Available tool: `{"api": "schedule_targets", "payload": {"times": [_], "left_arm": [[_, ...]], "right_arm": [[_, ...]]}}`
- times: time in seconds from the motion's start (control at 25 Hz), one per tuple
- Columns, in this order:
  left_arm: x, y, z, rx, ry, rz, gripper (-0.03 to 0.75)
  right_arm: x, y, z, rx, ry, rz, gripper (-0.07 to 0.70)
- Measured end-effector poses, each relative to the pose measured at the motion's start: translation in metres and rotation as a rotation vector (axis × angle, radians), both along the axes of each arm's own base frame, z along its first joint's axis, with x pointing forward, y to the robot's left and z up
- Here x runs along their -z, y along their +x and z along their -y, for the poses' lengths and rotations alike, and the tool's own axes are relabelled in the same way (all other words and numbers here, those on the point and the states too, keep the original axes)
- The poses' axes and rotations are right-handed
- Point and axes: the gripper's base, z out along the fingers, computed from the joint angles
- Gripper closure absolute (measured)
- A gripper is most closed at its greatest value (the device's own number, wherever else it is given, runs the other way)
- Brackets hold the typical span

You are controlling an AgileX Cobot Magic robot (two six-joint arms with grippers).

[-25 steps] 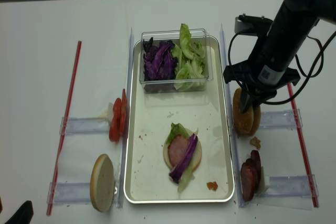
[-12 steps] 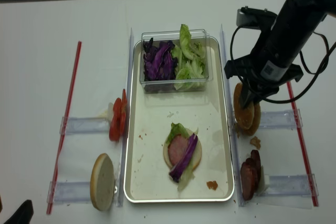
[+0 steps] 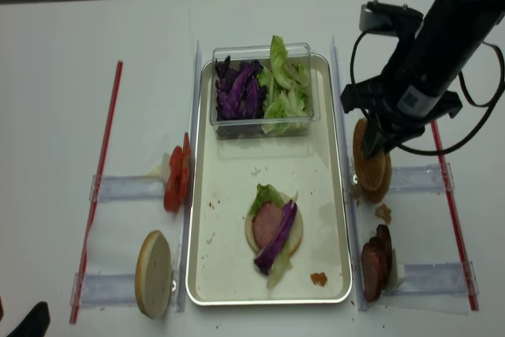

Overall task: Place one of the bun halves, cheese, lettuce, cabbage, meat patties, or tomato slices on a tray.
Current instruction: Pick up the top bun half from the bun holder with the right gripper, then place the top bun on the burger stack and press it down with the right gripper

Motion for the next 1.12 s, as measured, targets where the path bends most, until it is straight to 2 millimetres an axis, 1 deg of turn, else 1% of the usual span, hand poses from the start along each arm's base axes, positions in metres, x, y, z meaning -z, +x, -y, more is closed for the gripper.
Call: {"api": "schedule_targets", "payload": {"times": [0.44, 0.52, 0.76, 0.92, 1.12], "left_arm": [[0.000, 0.000, 0.000, 0.000, 0.000, 0.000, 0.320], [0.000, 0.000, 0.000, 0.000, 0.000, 0.000, 0.320], [0.000, 0.000, 0.000, 0.000, 0.000, 0.000, 0.320], [0.000, 0.000, 0.000, 0.000, 0.000, 0.000, 0.320], [0.000, 0.000, 0.000, 0.000, 0.000, 0.000, 0.320]], "right_arm": [[-0.030, -0.015, 0.003, -0.001, 0.026, 0.085, 0.501], [-0.033, -0.019, 0.004, -0.002, 0.027, 0.092, 0.502], [-0.027, -0.039, 0.008, 0.004, 0.023, 0.083, 0.503], [-0.028, -0.051, 0.012, 0.013, 0.026, 0.118, 0.503], [-0.032, -0.062, 0.014, 0.020, 0.037, 0.147, 0.503]]}}
